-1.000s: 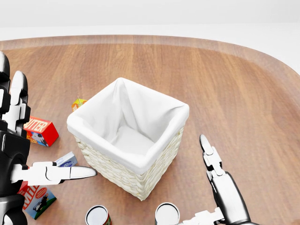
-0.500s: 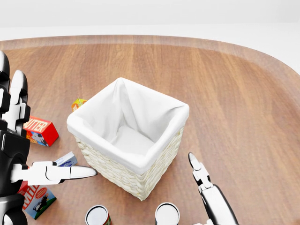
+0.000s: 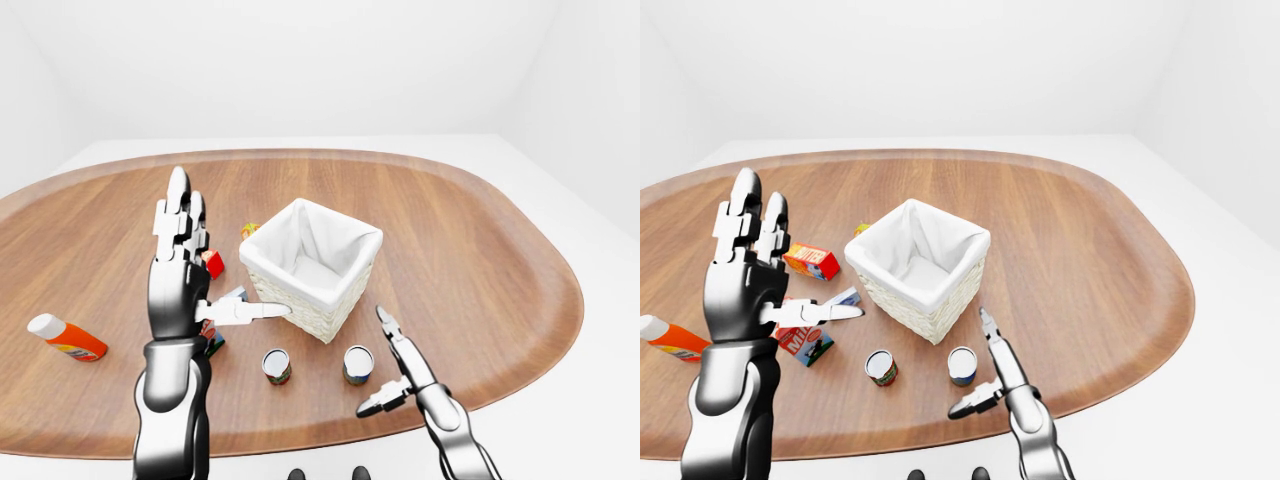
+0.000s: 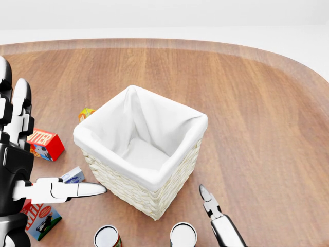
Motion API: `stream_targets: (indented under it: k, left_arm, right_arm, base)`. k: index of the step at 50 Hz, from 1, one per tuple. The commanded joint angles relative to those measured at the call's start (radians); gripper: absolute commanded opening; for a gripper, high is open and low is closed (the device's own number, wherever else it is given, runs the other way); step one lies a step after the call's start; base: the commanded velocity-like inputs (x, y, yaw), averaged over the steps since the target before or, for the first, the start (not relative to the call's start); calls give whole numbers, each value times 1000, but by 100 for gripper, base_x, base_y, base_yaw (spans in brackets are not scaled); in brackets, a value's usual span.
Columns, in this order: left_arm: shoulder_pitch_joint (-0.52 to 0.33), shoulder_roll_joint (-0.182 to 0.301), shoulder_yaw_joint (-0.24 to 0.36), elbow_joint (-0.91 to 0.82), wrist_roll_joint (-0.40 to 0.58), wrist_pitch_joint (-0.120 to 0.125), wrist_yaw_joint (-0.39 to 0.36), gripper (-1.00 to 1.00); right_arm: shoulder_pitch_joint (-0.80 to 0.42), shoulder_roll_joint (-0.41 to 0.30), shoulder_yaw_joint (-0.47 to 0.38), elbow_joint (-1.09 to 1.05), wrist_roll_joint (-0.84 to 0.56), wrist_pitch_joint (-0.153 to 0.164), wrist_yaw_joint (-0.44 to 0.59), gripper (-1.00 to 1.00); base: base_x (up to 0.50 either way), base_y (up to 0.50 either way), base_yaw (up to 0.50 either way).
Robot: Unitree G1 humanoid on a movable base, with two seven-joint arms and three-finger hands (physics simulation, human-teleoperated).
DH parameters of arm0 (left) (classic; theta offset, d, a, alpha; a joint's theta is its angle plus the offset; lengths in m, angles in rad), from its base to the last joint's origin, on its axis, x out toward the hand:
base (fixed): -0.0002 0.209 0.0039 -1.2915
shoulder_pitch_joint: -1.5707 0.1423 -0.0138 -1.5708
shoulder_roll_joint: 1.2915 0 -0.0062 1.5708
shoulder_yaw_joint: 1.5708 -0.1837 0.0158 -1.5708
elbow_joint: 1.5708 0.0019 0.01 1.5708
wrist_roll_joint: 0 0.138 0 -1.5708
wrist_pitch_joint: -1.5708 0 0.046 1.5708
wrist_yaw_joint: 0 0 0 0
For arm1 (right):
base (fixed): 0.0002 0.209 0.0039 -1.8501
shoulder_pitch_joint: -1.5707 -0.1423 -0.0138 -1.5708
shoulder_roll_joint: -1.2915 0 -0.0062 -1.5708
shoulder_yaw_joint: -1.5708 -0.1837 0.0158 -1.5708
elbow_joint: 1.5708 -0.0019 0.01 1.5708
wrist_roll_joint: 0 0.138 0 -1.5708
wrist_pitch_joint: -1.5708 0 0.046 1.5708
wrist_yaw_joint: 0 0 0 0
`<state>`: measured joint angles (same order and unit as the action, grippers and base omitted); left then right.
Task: Pick up the alphabet soup, and put it in the basket.
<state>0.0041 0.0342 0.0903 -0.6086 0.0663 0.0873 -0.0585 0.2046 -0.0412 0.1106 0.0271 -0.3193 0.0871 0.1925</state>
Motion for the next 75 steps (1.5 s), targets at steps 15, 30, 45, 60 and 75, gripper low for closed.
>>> stream_targets:
  k: [15,30,45,60,75]
  left_arm:
    - [6,-3,-8,13,2,0,3,100]
    - [1,-1,-3,5,1,0,0,100]
    - [-3,1,0,9,2,0,-3,100]
    - [-1,0,-3,14,4,0,-2,100]
    - [4,0,-2,25,2,0,-2,100]
  right_arm:
    - [-65,17,15,133,-15,-18,-34,100]
    - [-103,26,26,207,-24,-44,-50,100]
    - [-154,29,6,362,-29,-115,-74,100]
    - [-177,29,-5,443,-36,-157,-89,100]
    - [-191,33,-7,493,-44,-174,-101,100]
  base:
    - [0,0,0]
    - [0,0,0]
    - [0,0,0]
    - [0,0,0]
    - [0,0,0]
